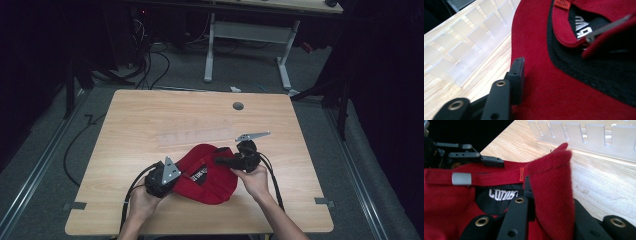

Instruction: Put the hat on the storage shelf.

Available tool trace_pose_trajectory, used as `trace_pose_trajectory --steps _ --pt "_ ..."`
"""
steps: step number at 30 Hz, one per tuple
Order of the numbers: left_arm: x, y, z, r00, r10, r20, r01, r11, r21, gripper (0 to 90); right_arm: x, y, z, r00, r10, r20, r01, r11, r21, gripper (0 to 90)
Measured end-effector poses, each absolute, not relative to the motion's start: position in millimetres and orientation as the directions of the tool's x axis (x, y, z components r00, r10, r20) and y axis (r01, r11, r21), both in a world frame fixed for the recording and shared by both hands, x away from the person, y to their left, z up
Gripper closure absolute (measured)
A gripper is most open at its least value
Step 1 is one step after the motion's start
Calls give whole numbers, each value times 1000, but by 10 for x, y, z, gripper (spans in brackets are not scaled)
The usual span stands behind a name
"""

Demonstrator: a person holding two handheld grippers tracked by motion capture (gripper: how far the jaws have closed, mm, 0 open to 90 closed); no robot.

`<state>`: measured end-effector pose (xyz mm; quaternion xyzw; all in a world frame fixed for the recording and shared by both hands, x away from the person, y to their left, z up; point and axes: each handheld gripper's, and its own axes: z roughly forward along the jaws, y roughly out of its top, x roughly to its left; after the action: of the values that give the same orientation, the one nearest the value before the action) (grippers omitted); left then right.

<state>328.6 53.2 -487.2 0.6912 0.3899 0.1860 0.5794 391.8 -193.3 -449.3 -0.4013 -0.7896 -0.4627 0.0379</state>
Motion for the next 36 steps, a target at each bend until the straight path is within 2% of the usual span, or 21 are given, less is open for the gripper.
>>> trace_pose_trajectory --steps 4,7,14,16,22,26,30,36 --pt "3234 510 -4820 679 703 -210 338 -45 940 720 3934 -1969 -4499 -676 600 429 661 236 712 780" --pt "3188 475 -4777 702 685 -195 341 -82 936 760 3952 -1994 -4500 -673 603 428 662 235 711 754" --pt "3156 460 -4779 718 672 -179 357 -136 924 824 3987 -2091 -4467 -656 622 429 652 179 737 610" --pt "3152 463 -4799 720 671 -178 367 -150 918 843 3993 -2135 -4442 -648 647 402 638 173 750 581" --pt "3181 562 -4703 706 680 -197 365 -112 924 853 4013 -2306 -4346 -630 668 397 611 110 784 479" --pt "3216 560 -4700 707 684 -179 362 -132 923 853 3978 -2339 -4294 -643 687 339 565 126 816 479" --pt "3262 598 -4709 687 701 -191 374 -116 920 854 3928 -2489 -4232 -636 675 374 548 55 834 456" --pt "3372 733 -4605 644 715 -271 399 -12 917 853 3905 -2612 -4343 -611 726 316 553 106 827 431"
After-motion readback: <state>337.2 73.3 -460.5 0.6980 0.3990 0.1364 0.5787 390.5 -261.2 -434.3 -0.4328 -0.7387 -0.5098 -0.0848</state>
